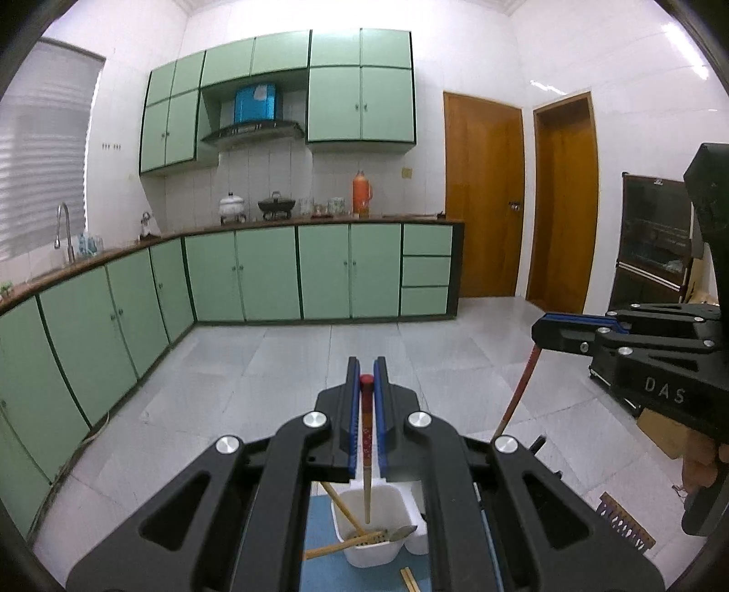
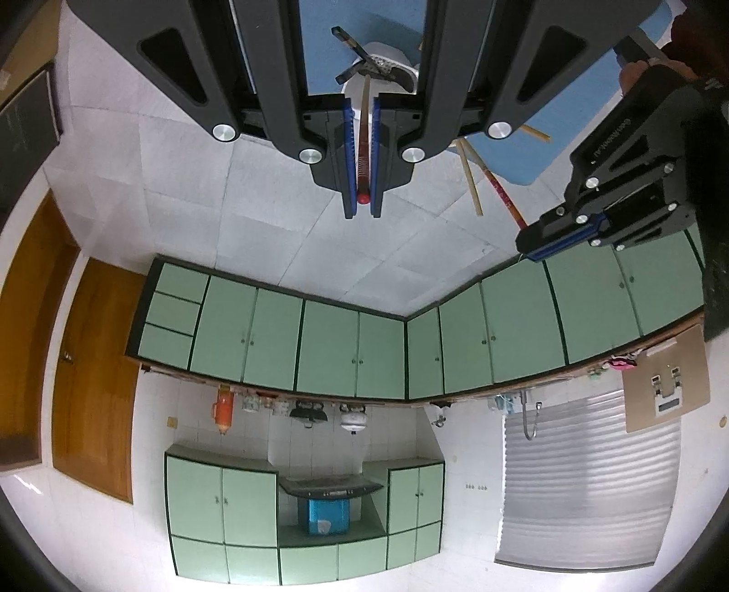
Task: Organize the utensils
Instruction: 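Open both tools to release the chopsticks and withdraw from the holder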
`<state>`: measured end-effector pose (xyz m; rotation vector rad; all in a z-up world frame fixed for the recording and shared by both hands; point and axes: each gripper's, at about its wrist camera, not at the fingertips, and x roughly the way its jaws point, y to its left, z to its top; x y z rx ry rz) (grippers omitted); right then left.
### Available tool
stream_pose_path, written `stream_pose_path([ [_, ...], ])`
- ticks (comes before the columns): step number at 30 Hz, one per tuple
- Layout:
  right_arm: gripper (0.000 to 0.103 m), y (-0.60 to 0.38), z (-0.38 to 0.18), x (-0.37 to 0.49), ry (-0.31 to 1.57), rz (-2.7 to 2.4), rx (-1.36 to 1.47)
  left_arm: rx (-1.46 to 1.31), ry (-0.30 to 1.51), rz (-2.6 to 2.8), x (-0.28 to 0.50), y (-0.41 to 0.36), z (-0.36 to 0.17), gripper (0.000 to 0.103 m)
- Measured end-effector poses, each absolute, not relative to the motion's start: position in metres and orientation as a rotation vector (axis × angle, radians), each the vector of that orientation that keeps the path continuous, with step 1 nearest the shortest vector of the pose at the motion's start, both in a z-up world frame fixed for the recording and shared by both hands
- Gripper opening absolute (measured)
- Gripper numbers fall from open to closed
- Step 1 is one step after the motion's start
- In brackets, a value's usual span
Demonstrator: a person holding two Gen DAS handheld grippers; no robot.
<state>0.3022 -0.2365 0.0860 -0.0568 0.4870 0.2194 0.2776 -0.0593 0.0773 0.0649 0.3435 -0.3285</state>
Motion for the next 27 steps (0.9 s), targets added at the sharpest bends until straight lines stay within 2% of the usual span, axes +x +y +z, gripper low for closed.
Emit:
stream_pose_path([
  [11, 0.006, -0.239, 0.047, 0.321, 0.542, 0.204, -0.049, 0.08, 0.437, -0.336, 0.299, -0.06, 0.045, 0.005],
  [14, 0.006, -0.239, 0.034, 0.325, 0.581, 0.21, -0.051, 0.081, 0.474, -0.33, 0.307, -0.058, 0.035, 0.009],
  [17, 0.009, -0.243, 0.028, 0.324, 0.597, 0.199, -0.046, 0.068, 0.497, -0.322, 0.309, -0.051, 0.029, 0.028],
  [18, 0.013, -0.245, 0.028, 0.321, 0.593, 0.197, -0.04, 0.066, 0.492, -0.319, 0.307, -0.048, 0.029, 0.036],
  [20, 0.025, -0.252, 0.033, 0.312, 0.568, 0.184, -0.022, 0.07, 0.476, -0.314, 0.301, -0.043, 0.032, 0.041],
  [22, 0.043, -0.259, 0.038, 0.304, 0.544, 0.168, -0.007, 0.073, 0.457, -0.308, 0.293, -0.039, 0.036, 0.054],
  [23, 0.048, -0.262, 0.04, 0.3, 0.535, 0.161, -0.003, 0.073, 0.444, -0.303, 0.287, -0.035, 0.039, 0.056],
  [25, 0.063, -0.267, 0.045, 0.291, 0.511, 0.146, 0.008, 0.067, 0.423, -0.3, 0.275, -0.031, 0.044, 0.07],
  [27, 0.07, -0.272, 0.049, 0.276, 0.486, 0.136, 0.021, 0.06, 0.398, -0.289, 0.261, -0.027, 0.049, 0.08],
])
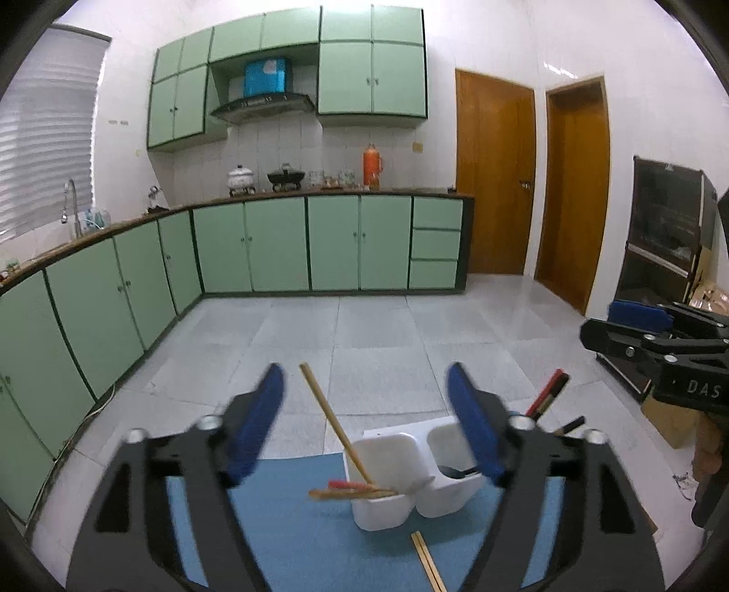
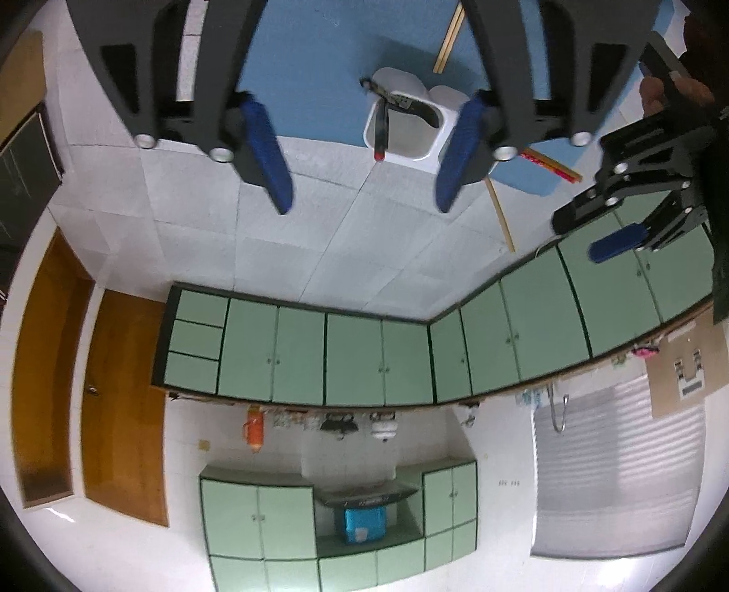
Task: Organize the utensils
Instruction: 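Open both tools to release the chopsticks and withdraw from the holder, then move both tools down toward the last two red-patterned chopsticks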
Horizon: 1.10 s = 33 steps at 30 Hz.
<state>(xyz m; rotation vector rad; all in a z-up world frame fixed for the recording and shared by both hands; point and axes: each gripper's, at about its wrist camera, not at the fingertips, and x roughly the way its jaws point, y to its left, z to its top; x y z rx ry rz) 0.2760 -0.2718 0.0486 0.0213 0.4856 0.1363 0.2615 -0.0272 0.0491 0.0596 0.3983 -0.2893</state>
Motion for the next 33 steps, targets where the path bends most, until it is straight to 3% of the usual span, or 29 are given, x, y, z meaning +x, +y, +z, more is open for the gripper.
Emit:
stream_pose_path([
  [3, 0.081, -0.274, 0.049, 0.248, 0.454, 0.12, 0.03, 0.058, 0.361, -0.267, 0.232, -0.019, 0.051, 0.089],
  [7, 0.091, -0.273, 0.035, 0.205, 0.421, 0.091, 0.021, 0.057, 0.348, -0.238, 0.195, -0.013, 0.041, 0.092],
  [14, 0.091, -0.266, -0.028, 0.144, 0.516, 0.094, 0.101, 0.104, 0.447, -0.181, 0.143, 0.001, -0.012, 0.094],
  [29, 0.091, -0.21, -0.167, 0.104, 0.818, 0.113, 0.089, 0.15, 0.746, -0.089, 0.106, 0.04, -0.132, 0.094],
  [33, 0.08, -0.193, -0.182, 0.102, 0.854, 0.127, 0.078, 0.159, 0.77, -0.085, 0.099, 0.045, -0.142, 0.094],
])
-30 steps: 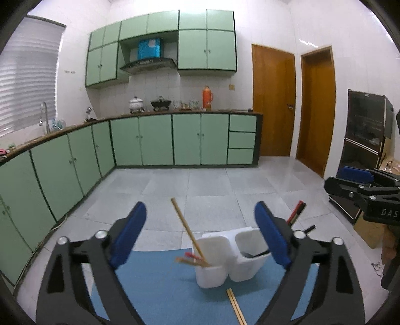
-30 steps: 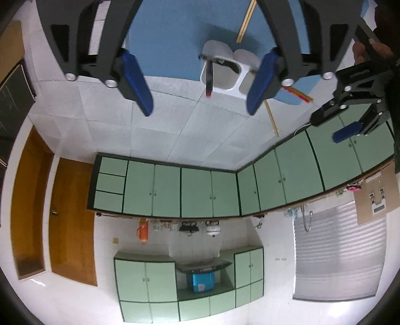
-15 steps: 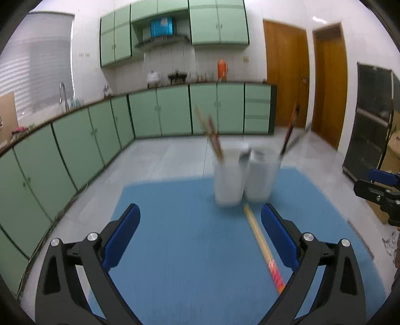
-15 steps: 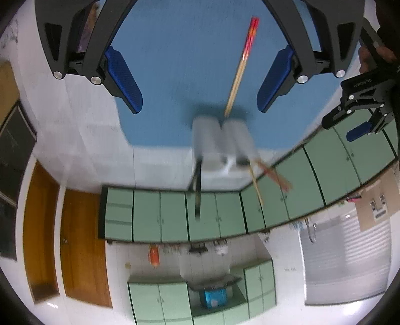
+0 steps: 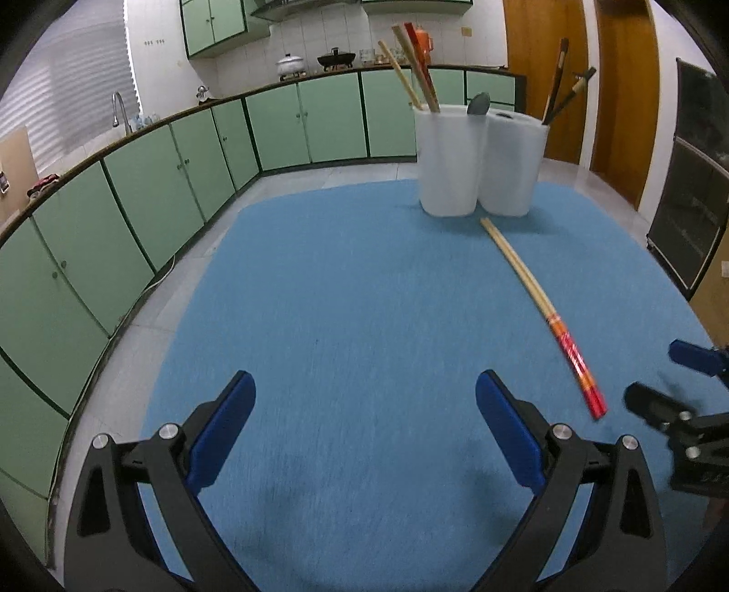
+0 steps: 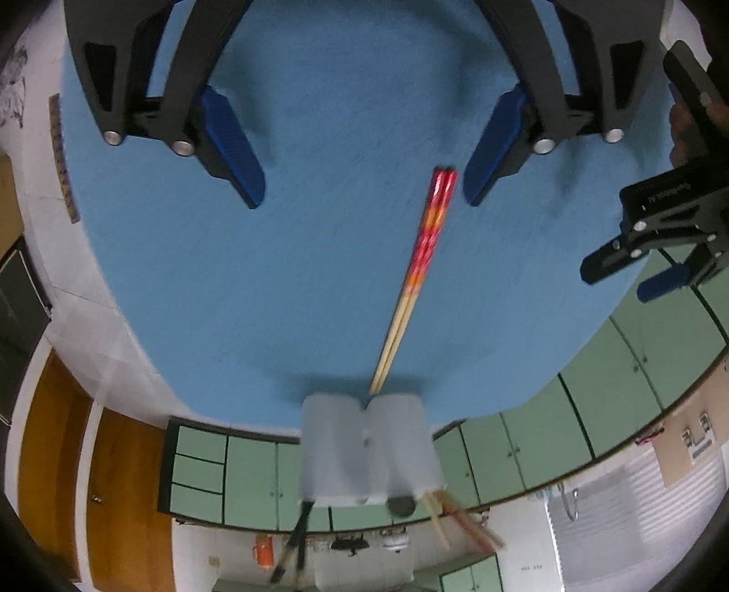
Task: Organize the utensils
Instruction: 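Move both tools down toward the last two red-patterned chopsticks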
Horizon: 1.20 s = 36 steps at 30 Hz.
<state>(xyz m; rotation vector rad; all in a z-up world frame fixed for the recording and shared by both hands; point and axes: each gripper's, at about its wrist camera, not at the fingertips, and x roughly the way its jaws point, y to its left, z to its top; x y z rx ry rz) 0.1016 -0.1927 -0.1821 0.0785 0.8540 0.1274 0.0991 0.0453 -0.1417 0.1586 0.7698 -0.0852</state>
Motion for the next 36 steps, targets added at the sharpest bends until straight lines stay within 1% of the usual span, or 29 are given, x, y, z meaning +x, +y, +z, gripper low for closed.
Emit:
stream_pose_path([
  [4, 0.067, -0.184, -0.188, 0.102, 0.865, 0.135, 0.058, 0.154, 0.776, -0.088, 0.096, 0.046, -0.145, 0.094],
  [7, 0.063, -0.184, -0.191, 0.104, 0.878, 0.131, 0.06, 0.15, 0.78, -0.09, 0.098, 0.044, -0.146, 0.094],
  [9, 0.061, -0.184, -0.193, 0.105, 0.877, 0.126, 0.056, 0.147, 0.784, -0.091, 0.098, 0.044, -0.147, 0.094],
  [17, 0.061, -0.174, -0.194, 0.104, 0.874, 0.117, 0.0, 0.134, 0.785, -0.094, 0.099, 0.041, -0.147, 0.094],
  [20, 0.057, -0.17, -0.193, 0.103, 0.872, 0.118, -0.02, 0.128, 0.785, -0.092, 0.1, 0.041, -0.147, 0.094],
  [22, 0.049, -0.168, -0.192, 0.104, 0.868, 0.121, -0.024, 0.125, 0.786, -0.09, 0.1, 0.042, -0.147, 0.094],
  [23, 0.047, -0.166, -0.192, 0.104, 0.865, 0.121, -0.027, 0.122, 0.785, -0.09, 0.1, 0.043, -0.147, 0.094],
  [25, 0.038, -0.162, -0.192, 0.102, 0.86, 0.125, -0.031, 0.119, 0.785, -0.09, 0.1, 0.043, -0.146, 0.094],
  [26, 0.036, -0.162, -0.192, 0.105, 0.859, 0.127, -0.028, 0.119, 0.784, -0.09, 0.1, 0.043, -0.146, 0.094],
  [28, 0.028, -0.161, -0.192, 0.105, 0.858, 0.13, -0.015, 0.12, 0.784, -0.091, 0.101, 0.042, -0.146, 0.094],
  [32, 0.016, -0.161, -0.192, 0.104, 0.858, 0.137, 0.006, 0.118, 0.786, -0.093, 0.101, 0.041, -0.146, 0.095],
  [34, 0.007, -0.163, -0.192, 0.103, 0.858, 0.139, 0.018, 0.117, 0.788, -0.094, 0.101, 0.041, -0.146, 0.094],
  [36, 0.006, -0.164, -0.193, 0.102, 0.857, 0.139, 0.031, 0.116, 0.79, -0.097, 0.101, 0.039, -0.147, 0.095],
])
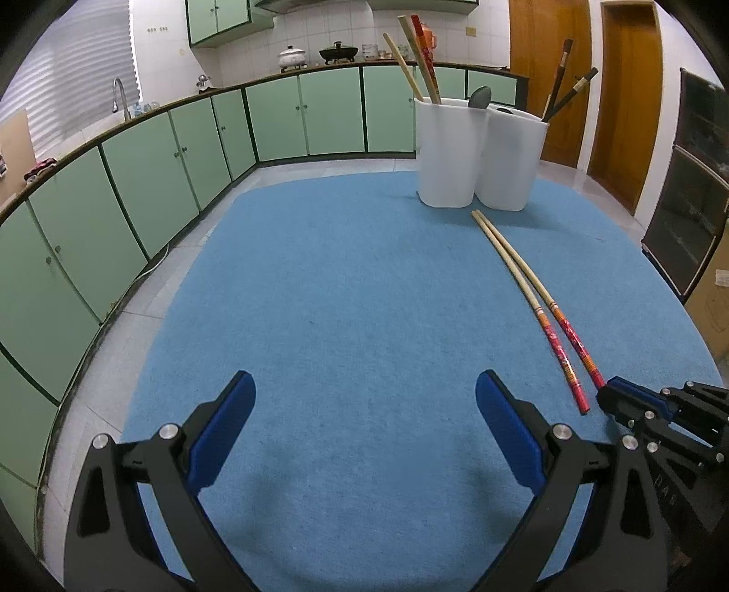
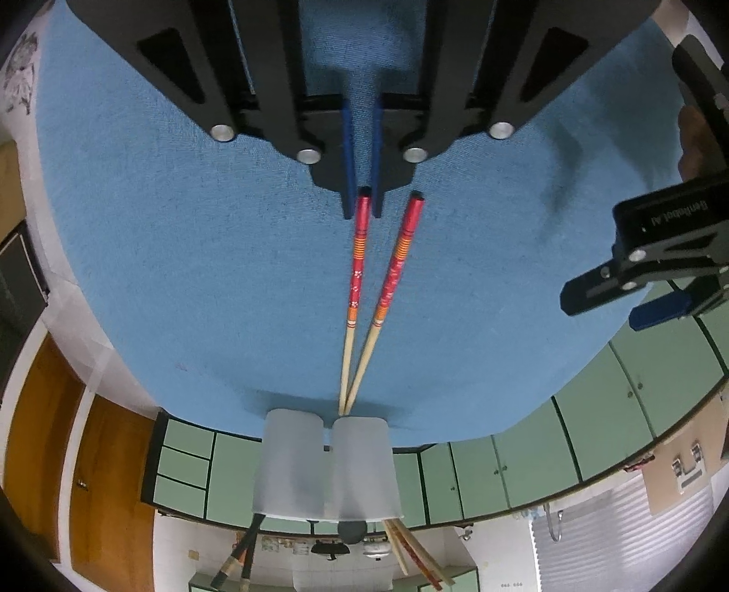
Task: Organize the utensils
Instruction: 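Move both tools down toward the last two red-patterned chopsticks, then grasp a red-patterned chopstick with the right tool while the left grasps the other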
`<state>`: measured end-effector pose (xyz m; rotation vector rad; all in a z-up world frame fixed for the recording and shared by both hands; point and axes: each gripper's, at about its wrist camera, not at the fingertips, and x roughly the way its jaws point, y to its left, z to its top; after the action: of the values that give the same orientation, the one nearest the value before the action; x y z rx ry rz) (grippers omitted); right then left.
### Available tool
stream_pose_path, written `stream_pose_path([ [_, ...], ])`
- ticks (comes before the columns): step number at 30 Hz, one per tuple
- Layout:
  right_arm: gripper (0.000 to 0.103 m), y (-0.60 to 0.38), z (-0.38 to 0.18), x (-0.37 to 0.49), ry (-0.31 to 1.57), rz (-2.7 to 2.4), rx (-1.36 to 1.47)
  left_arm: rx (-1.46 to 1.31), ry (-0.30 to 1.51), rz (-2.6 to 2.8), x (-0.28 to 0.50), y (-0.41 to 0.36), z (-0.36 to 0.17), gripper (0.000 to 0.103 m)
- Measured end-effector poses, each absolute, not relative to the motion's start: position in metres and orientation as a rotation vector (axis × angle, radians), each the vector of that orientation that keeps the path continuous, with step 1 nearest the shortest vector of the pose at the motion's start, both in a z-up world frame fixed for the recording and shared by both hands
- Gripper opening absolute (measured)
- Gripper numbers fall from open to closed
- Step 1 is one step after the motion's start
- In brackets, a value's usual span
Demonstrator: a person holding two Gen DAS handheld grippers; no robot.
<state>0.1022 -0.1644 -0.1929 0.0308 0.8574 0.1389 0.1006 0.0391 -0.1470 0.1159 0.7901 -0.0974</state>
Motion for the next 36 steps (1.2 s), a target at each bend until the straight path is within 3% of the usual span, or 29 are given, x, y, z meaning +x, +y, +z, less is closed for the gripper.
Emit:
stream_pose_path([
  [21, 0.005, -0.236, -0.195, 0.082, 0.845, -0.009, 0.169, 0.068, 0.835, -0.231, 0.086, -0.021, -0.157, 0.093],
  [25, 0.005, -0.237, -0.196, 0.082, 0.844, -0.003, 0.173, 0.057, 0.861, -0.249, 0.087, -0.033, -0.162, 0.08],
  [32, 0.005, -0.238, -0.196, 0.083, 0.843, 0.008, 0.178, 0.022, 0.915, -0.262, 0.089, -0.045, -0.173, 0.071],
  [36, 0.005, -0.238, -0.196, 0.083, 0.84, 0.015, 0.176, 0.032, 0.908, -0.241, 0.09, -0.049, -0.177, 0.054],
])
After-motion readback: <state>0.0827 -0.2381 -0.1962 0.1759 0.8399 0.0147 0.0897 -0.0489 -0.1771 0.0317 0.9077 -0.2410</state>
